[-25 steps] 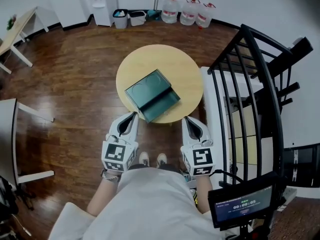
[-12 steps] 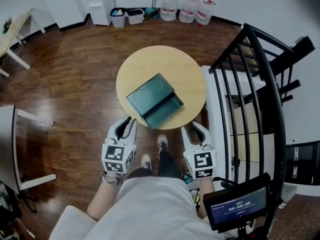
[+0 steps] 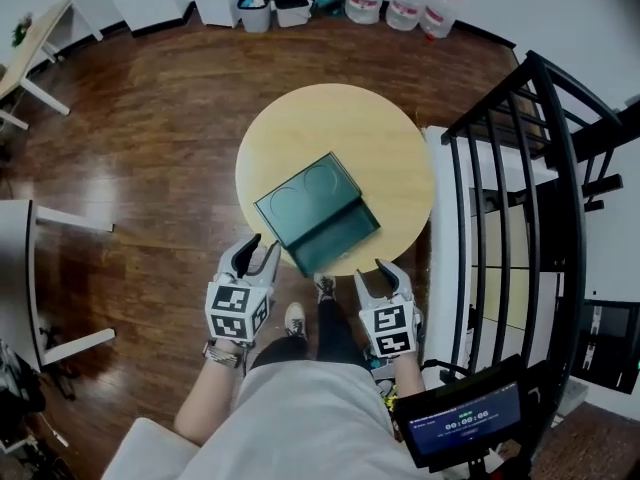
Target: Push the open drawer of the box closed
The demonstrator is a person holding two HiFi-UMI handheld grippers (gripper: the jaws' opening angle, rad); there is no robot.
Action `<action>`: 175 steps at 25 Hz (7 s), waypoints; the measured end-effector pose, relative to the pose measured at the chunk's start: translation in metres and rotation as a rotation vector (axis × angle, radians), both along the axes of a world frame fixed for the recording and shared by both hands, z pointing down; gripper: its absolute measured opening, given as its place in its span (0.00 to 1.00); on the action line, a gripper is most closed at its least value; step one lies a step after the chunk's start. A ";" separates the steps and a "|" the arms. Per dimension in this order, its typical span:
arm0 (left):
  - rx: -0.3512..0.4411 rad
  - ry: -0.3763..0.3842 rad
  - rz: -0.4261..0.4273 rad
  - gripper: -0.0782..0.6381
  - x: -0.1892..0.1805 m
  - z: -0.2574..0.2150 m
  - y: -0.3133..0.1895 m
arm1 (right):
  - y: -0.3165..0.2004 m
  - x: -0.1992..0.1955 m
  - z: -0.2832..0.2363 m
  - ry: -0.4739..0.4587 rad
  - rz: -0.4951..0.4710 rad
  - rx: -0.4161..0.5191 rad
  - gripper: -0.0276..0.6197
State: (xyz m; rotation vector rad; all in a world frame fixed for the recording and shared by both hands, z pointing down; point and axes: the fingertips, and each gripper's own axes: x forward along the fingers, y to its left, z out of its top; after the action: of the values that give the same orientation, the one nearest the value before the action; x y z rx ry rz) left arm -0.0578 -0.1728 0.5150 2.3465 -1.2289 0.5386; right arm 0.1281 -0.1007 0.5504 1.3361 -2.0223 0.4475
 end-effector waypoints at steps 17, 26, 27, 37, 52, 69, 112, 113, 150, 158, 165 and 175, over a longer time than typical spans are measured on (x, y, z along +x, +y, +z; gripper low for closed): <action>-0.234 -0.060 -0.045 0.41 0.012 0.085 -0.014 | -0.003 -0.014 0.143 0.078 -0.186 -0.278 0.30; -0.304 -0.061 -0.084 0.40 -0.001 0.106 -0.007 | 0.001 -0.034 0.145 0.118 -0.224 -0.298 0.30; -0.309 -0.064 -0.087 0.40 -0.002 0.108 -0.007 | 0.003 -0.036 0.147 0.130 -0.235 -0.302 0.30; -0.311 -0.095 -0.197 0.28 -0.027 0.114 -0.010 | 0.006 -0.040 0.149 0.115 -0.210 -0.339 0.18; -0.337 -0.091 -0.175 0.30 -0.022 0.120 -0.013 | 0.005 -0.039 0.147 0.124 -0.194 -0.348 0.18; -0.342 -0.069 -0.192 0.30 -0.026 0.118 -0.011 | -0.012 -0.047 0.138 0.090 -0.188 -0.344 0.18; -0.411 -0.009 -0.204 0.31 -0.029 0.112 -0.005 | -0.069 -0.087 0.126 0.022 -0.206 -0.314 0.17; -0.410 -0.010 -0.203 0.31 -0.029 0.112 -0.005 | -0.069 -0.087 0.126 0.023 -0.206 -0.314 0.17; 0.087 -0.053 -0.099 0.18 -0.028 -0.001 -0.029 | -0.070 -0.028 0.003 0.022 0.077 -0.025 0.22; 0.277 -0.019 -0.028 0.15 -0.020 -0.073 -0.022 | -0.057 -0.013 -0.085 -0.047 0.187 0.160 0.19; 0.403 0.013 0.016 0.12 -0.039 -0.132 0.013 | -0.011 -0.016 -0.156 -0.048 0.243 0.318 0.14; 0.542 0.078 0.085 0.12 -0.012 -0.178 0.028 | 0.002 -0.004 -0.215 -0.104 0.183 0.507 0.10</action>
State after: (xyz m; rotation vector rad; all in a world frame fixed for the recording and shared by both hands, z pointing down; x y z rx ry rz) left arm -0.0695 -0.1448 0.3366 2.8410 -1.3739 0.1412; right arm 0.1244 -0.0984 0.3358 1.8420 -2.1967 0.0798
